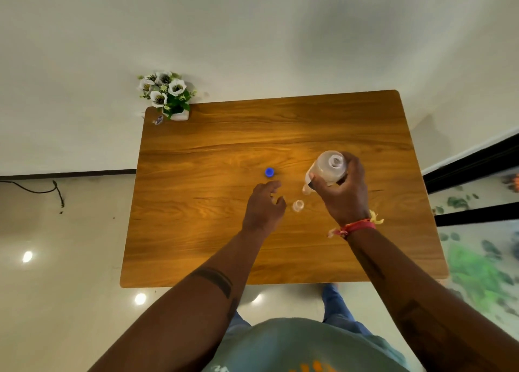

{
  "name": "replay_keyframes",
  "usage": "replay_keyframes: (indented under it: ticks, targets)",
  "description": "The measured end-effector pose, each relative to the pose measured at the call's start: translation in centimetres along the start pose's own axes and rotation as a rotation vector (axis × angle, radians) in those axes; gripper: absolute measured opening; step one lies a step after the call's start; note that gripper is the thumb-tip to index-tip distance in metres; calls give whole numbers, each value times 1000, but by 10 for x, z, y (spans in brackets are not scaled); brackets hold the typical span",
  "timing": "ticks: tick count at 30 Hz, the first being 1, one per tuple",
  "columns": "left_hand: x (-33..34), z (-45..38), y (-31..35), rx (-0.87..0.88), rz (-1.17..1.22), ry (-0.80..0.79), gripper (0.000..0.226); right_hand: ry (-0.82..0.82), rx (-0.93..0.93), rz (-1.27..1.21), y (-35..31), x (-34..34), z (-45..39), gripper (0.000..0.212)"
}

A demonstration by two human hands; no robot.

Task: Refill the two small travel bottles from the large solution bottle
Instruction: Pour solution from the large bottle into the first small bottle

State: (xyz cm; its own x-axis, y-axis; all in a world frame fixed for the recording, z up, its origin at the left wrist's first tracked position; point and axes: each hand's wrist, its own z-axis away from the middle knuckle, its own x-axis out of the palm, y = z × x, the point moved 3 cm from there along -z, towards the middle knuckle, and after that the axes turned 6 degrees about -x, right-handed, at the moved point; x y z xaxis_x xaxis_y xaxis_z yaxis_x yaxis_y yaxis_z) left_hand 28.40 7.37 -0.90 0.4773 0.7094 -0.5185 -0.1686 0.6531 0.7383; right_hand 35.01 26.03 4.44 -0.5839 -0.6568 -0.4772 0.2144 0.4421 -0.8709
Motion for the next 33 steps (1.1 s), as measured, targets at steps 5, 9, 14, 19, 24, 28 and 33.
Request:
replay_keyframes:
  ticks: [5,9,14,19,24,28,33]
  targets:
    - [27,-3,-3,1,-230,-91,58,11,26,22,16,-12,18,70]
    - [38,-6,-7,-40,-365,-89,64,0,68,48,33,-12,35,68]
    - [51,-6,-8,-8,-323,-45,58,-73,130,45,53,-9,56,68]
    - [62,-6,-12,-16,-396,-42,57,-98,155,53,62,-9,63,68]
    - [64,-2,-13,9,-429,24,40,-128,103,77,60,-16,64,66]
    - [55,8,-6,52,-369,49,35,-142,75,85,52,-23,63,68]
    - [23,25,18,133,-152,98,29,-187,-24,102,22,-35,53,73]
